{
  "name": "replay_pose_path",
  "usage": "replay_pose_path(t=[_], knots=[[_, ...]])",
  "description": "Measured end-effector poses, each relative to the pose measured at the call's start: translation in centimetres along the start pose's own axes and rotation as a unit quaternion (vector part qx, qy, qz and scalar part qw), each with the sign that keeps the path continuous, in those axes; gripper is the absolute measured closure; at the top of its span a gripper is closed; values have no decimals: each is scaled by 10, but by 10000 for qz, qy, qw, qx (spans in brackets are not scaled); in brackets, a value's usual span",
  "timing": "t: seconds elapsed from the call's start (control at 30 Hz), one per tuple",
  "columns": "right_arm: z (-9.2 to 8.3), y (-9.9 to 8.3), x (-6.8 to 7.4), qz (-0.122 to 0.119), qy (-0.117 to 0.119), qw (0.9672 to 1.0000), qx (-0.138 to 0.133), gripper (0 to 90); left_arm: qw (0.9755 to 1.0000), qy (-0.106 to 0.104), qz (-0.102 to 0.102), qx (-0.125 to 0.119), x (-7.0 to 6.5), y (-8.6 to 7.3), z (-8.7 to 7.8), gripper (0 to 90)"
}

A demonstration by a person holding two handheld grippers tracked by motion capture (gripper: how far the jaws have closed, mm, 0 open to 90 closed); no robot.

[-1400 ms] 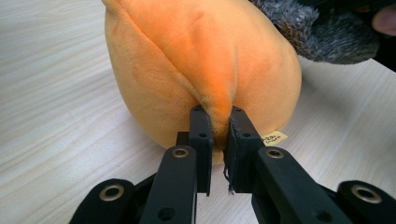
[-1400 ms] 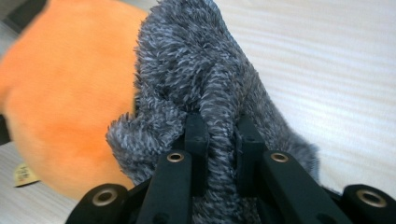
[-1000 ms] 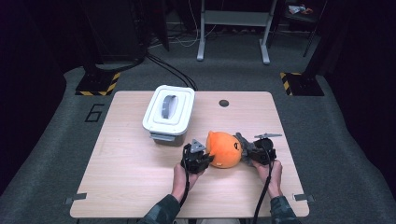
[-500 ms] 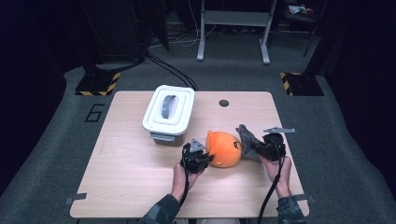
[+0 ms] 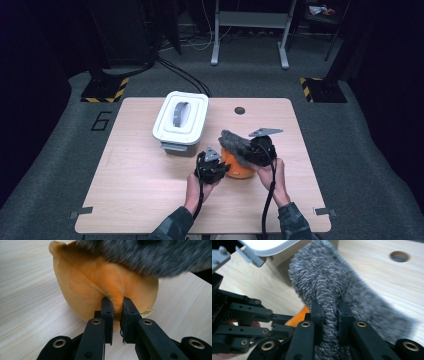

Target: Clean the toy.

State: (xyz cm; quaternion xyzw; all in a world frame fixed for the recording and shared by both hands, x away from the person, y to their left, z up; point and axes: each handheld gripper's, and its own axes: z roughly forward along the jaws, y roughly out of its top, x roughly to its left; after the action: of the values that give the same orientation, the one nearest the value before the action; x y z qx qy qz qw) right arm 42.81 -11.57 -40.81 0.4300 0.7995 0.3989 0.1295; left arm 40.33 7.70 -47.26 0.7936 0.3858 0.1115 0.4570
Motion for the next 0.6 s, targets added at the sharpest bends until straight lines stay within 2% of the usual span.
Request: replay_pose_path(t=[0.17, 0.3, 0.37, 0.47, 0.53, 0.6], knots=[[10, -6, 5, -36, 80, 9999, 75, 793, 10000, 26, -71, 40, 2, -1, 1, 804], [15, -9, 0, 39, 87, 9999, 97, 795, 9999, 140, 25, -9, 5, -5, 1, 558], [18, -10, -3, 113, 127, 9998, 88, 795, 9998, 155, 104, 17, 7, -7, 3, 487], [19, -8, -5, 111, 128, 9998, 85, 795, 9994, 148, 304, 46, 5, -10, 6, 466], [20, -7, -6, 97, 112, 9998, 91, 795, 9988, 216, 448, 46, 3, -10, 8, 478], [20, -7, -7, 138, 117, 9998, 111, 795, 9980, 267, 581, 8, 1, -9, 9, 531]])
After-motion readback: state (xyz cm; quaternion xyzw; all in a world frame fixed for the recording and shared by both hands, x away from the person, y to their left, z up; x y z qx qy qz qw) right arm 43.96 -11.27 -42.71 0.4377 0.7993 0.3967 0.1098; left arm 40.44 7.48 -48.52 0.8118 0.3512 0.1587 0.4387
